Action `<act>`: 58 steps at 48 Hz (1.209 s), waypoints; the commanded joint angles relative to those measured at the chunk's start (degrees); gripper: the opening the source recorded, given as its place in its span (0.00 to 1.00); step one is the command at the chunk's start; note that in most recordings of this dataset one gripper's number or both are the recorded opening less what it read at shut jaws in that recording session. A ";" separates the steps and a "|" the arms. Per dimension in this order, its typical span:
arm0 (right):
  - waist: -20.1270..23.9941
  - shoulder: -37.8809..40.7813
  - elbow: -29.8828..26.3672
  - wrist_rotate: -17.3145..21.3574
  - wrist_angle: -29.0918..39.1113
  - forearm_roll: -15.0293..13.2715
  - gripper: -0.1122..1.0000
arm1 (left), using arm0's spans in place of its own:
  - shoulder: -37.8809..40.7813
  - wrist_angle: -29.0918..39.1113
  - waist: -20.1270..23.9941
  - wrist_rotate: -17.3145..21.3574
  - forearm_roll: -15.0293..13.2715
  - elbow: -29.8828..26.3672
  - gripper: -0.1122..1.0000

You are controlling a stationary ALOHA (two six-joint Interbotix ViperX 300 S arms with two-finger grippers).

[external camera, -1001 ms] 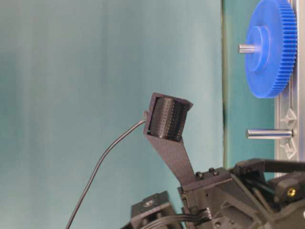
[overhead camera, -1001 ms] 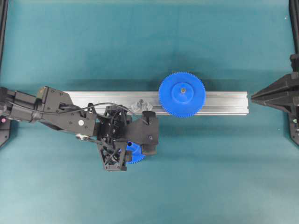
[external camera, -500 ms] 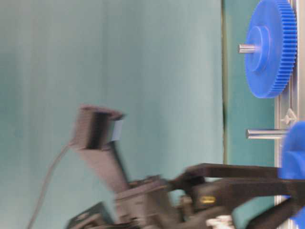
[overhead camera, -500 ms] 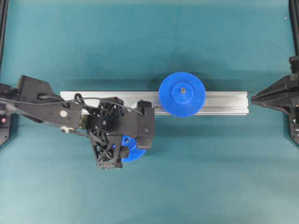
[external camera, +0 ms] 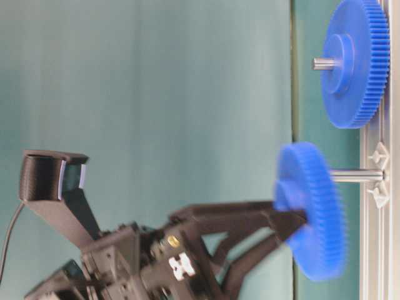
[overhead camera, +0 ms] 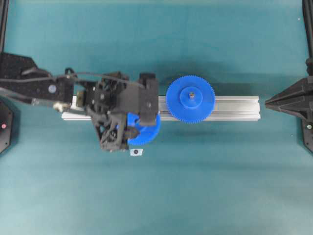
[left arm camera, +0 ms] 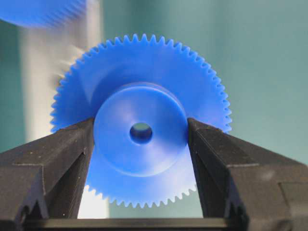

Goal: Find the location of the shaft and insert the small gear.
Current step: 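Carry the gear with the left gripper up to the empty left shaft, then align the gear bore with the shaft and push it on, meshing teeth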

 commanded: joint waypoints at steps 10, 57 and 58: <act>-0.09 0.35 -0.62 0.53 -0.44 -0.09 0.22 | 0.88 -0.26 3.08 2.29 0.35 -3.16 0.68; -0.26 -0.88 -0.09 0.53 -0.18 -0.18 0.22 | 8.44 -0.09 6.33 6.59 0.44 -6.59 0.68; -0.26 -0.88 -0.09 0.53 -0.18 -0.18 0.22 | 8.44 0.00 6.33 6.59 0.35 -6.59 0.68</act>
